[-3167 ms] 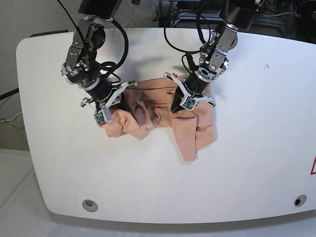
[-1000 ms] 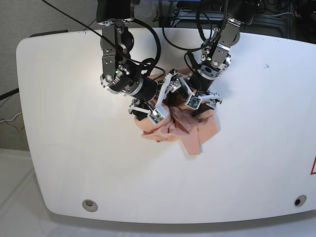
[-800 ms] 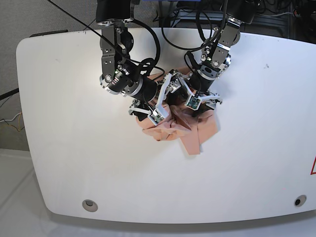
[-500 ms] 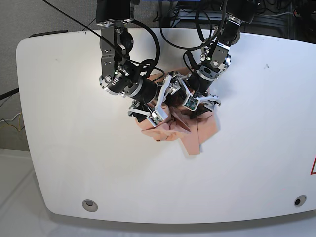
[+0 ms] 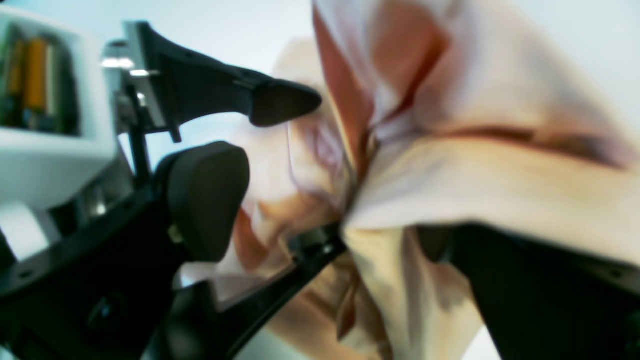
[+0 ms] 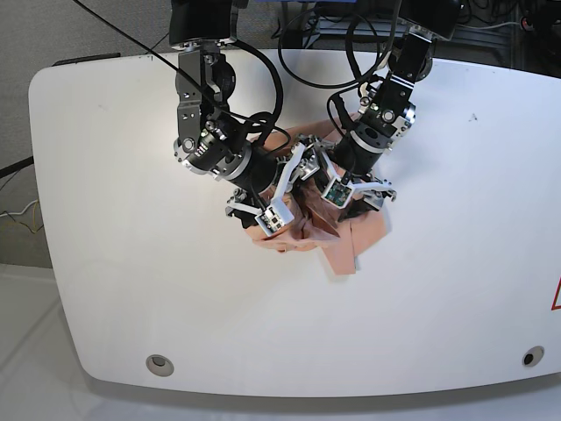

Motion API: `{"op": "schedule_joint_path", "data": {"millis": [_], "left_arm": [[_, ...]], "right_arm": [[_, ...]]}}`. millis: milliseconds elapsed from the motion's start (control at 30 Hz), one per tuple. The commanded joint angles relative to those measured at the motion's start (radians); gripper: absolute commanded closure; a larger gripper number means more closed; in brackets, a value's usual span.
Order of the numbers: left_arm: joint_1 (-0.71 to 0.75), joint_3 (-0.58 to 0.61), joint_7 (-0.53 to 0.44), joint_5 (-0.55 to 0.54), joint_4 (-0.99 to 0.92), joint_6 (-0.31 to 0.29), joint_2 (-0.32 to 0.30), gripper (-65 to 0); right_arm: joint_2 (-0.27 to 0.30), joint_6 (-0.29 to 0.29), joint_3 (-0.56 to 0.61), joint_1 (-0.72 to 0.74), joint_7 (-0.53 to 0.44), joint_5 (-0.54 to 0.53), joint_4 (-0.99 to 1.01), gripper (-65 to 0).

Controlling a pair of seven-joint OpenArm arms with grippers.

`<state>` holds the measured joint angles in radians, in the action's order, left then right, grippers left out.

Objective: Fold the T-shirt properly
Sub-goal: 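Open the left gripper and lift it off the bundle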

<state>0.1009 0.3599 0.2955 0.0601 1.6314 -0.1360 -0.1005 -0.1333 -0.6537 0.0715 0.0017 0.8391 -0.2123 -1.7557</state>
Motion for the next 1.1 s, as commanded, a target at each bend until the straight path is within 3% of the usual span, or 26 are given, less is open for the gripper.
{"op": "schedule_joint_path", "data": {"millis": [0,367,733,1067], "left_arm": [[-0.031,-0.005,-0.029,-0.018,0.065,0.000,0.017,-47.9],[-0.030,-0.074,0.044,-0.013,0.122,0.000,0.015,-47.9],[0.036,-0.209,0.043,-0.012,0.120,0.000,0.014,-47.9],[0.116,-0.335,0.043,-0.012,0.120,0.000,0.012,-47.9]], "right_arm": [[-0.016,-0.030,0.012,0.007,-0.002,-0.040,-0.016,-51.3],[-0.016,-0.028,0.012,0.007,-0.002,-0.039,-0.014,-51.3],[-0.016,0.041,0.012,0.007,-0.005,-0.045,-0.014,-51.3],[-0.015,0.041,0.012,0.008,-0.005,-0.040,-0.014,-51.3]]}}
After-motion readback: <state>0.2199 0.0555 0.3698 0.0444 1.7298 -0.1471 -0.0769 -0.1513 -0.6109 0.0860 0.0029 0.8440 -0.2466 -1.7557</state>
